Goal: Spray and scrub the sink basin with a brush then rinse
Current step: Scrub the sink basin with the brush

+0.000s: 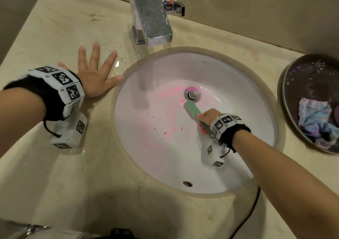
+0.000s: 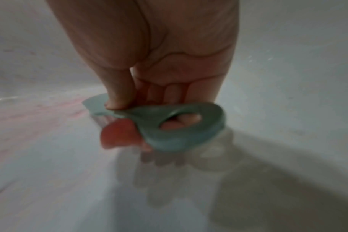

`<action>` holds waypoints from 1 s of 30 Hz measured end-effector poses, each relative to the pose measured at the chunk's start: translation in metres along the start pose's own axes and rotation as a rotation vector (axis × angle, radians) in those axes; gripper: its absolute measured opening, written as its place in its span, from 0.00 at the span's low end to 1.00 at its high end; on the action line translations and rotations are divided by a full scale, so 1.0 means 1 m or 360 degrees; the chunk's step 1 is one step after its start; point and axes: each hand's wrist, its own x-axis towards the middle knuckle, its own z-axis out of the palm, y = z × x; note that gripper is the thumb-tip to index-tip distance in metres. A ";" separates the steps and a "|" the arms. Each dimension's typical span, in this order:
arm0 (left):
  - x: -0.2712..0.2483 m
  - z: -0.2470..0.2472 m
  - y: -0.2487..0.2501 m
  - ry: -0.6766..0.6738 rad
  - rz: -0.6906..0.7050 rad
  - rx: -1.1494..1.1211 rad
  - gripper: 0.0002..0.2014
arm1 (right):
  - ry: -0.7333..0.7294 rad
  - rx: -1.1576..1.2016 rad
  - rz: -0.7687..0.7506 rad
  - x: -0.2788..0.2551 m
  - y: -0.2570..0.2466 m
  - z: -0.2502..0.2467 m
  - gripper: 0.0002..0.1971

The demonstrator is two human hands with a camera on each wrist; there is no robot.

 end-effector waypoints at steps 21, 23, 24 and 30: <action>0.004 0.002 -0.003 0.0005 -0.0001 0.0009 0.34 | 0.0073 -0.0240 -0.0067 0.006 -0.013 0.001 0.19; 0.003 0.002 -0.002 0.0023 -0.0006 -0.0004 0.34 | 0.0097 -0.0255 -0.0103 0.008 -0.023 0.007 0.21; 0.003 0.003 -0.001 0.0033 -0.0007 -0.0010 0.34 | 0.0085 -0.0243 -0.0119 0.008 -0.028 0.011 0.21; 0.005 0.003 -0.003 0.0039 -0.0006 0.0007 0.33 | 0.0005 -0.0246 -0.0089 0.013 -0.018 0.016 0.19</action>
